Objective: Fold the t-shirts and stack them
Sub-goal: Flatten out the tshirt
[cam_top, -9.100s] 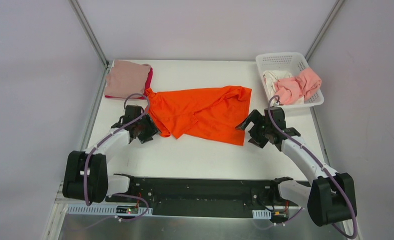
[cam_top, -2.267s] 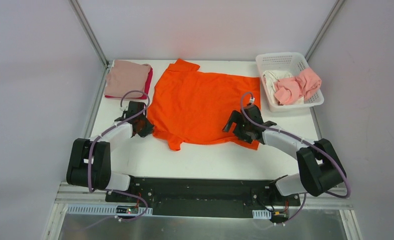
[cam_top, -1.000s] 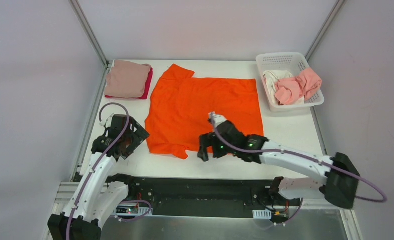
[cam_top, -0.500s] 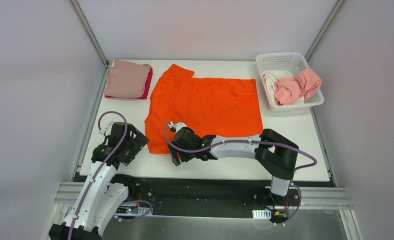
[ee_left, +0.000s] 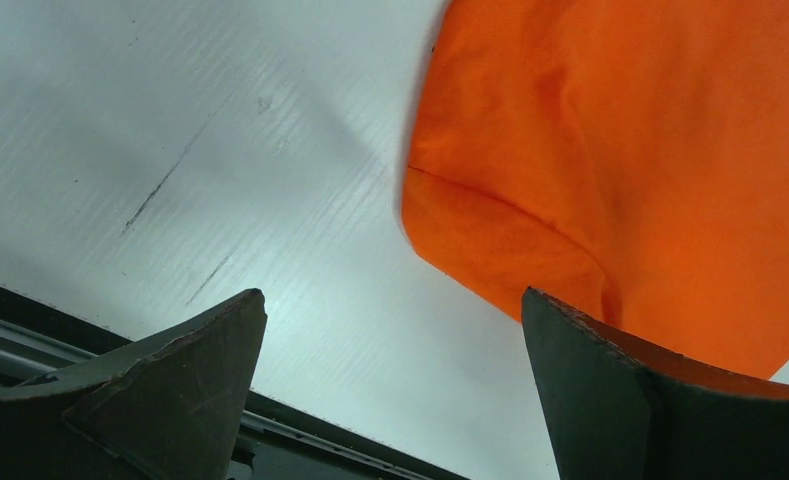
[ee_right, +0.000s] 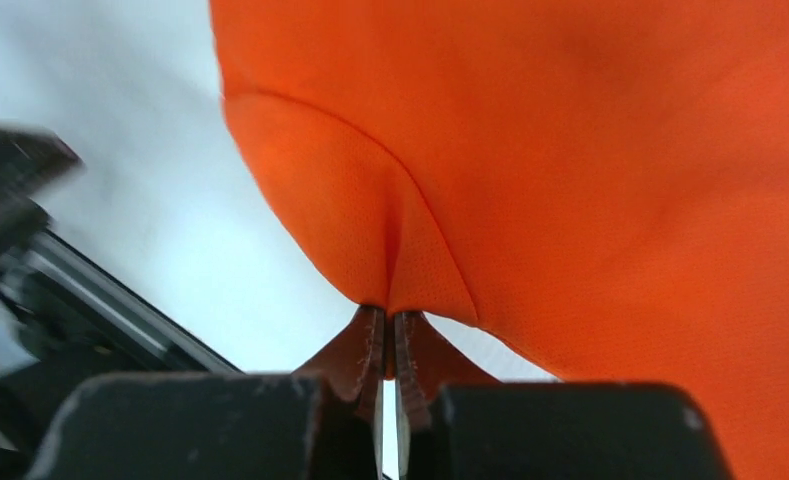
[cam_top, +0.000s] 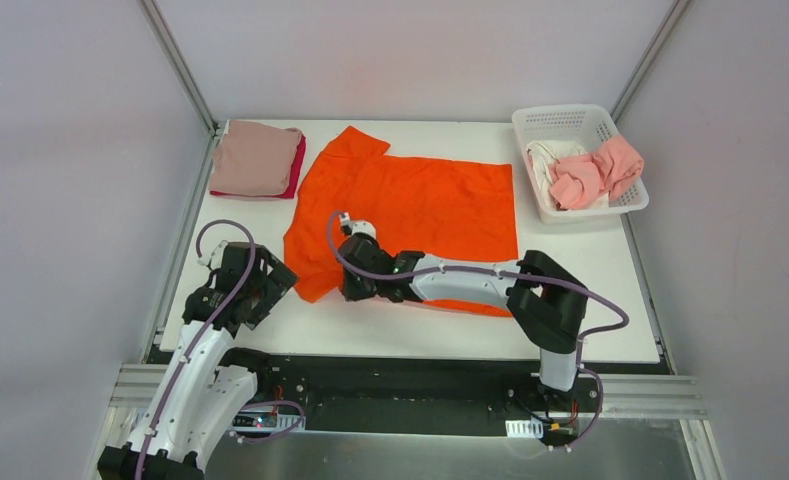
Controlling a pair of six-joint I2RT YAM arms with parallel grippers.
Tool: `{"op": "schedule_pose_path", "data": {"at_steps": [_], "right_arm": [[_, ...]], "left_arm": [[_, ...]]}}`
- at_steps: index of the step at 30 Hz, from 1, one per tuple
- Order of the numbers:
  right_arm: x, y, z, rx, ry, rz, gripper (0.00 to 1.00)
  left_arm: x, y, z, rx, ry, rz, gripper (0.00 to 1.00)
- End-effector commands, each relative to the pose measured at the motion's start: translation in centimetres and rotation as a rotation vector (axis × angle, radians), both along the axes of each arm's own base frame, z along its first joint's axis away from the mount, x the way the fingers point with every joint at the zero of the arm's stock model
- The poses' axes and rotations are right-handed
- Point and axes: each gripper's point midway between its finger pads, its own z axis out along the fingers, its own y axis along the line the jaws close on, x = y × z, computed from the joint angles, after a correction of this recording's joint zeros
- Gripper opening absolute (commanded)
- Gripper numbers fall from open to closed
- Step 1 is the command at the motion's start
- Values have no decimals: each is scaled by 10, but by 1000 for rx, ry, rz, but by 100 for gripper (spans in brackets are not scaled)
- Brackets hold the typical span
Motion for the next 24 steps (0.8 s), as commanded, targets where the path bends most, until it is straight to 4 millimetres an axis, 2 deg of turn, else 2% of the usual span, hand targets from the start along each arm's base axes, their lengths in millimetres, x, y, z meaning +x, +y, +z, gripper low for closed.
{"op": "schedule_pose_path", "data": {"at_steps": [1, 5, 8, 15, 18, 22, 24], "right_arm": [[34, 12, 47, 188, 152, -147, 0], [65, 13, 50, 294, 336, -221, 0], [89, 13, 48, 361, 424, -261, 0], [144, -1, 25, 468, 589, -417, 0], [155, -5, 20, 494, 618, -437, 0], [154, -12, 15, 485, 625, -445, 0], [152, -13, 14, 484, 632, -442, 0]], "left_arm": [[19, -3, 25, 11, -80, -32, 99], [34, -8, 36, 15, -107, -73, 99], [46, -20, 41, -10, -129, -145, 99], [69, -59, 30, -117, -155, -355, 99], [77, -83, 24, -172, -159, -469, 99], [79, -104, -1, -141, -79, -559, 96], [83, -106, -16, -93, -60, -562, 96]]}}
